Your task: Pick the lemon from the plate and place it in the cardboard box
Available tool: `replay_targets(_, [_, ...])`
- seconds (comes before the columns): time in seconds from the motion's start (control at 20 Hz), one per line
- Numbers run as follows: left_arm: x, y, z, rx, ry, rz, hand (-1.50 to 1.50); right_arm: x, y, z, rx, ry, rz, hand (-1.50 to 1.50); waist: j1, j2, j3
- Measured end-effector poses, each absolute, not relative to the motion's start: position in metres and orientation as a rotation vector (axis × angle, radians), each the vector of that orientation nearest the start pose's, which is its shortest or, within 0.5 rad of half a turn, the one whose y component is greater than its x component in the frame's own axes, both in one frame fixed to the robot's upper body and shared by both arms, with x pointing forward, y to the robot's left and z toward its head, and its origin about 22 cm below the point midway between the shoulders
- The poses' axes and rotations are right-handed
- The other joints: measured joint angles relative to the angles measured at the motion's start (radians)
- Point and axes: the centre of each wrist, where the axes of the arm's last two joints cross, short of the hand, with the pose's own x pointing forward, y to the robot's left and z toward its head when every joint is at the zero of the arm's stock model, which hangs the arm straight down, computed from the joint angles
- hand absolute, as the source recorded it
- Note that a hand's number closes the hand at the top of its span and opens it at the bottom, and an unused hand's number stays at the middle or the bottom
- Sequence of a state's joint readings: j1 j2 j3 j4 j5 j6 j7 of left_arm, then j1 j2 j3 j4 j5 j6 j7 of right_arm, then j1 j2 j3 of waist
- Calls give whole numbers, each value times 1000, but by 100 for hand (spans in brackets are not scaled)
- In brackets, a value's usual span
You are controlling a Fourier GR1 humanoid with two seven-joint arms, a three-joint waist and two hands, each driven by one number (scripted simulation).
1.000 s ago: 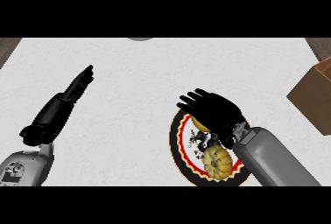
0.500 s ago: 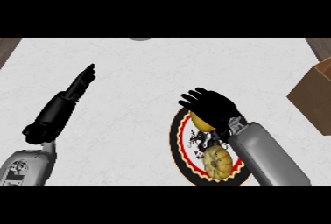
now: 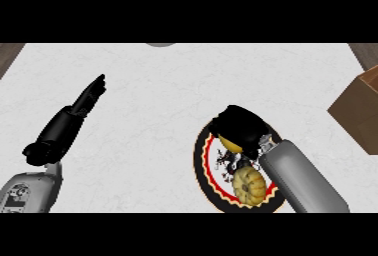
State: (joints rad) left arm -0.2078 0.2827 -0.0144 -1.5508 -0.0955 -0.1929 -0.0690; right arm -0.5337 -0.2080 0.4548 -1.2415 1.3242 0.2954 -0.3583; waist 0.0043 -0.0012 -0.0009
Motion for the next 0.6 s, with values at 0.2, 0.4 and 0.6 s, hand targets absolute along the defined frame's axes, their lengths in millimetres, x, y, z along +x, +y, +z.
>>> replay_targets(0.2, [294,269,67,101,-1748,-525,0,341,-144,47,1009,2231,-2926,150,-5,2,1])
replay_targets(0.4, [293,270,67,94,-1744,-531,0,356,-159,45,1338,2518,-2962,150,-2,5,1])
replay_targets(0.6, [290,269,62,94,-1747,-532,0,368,-156,54,1575,2714,-2793,150,3,4,1])
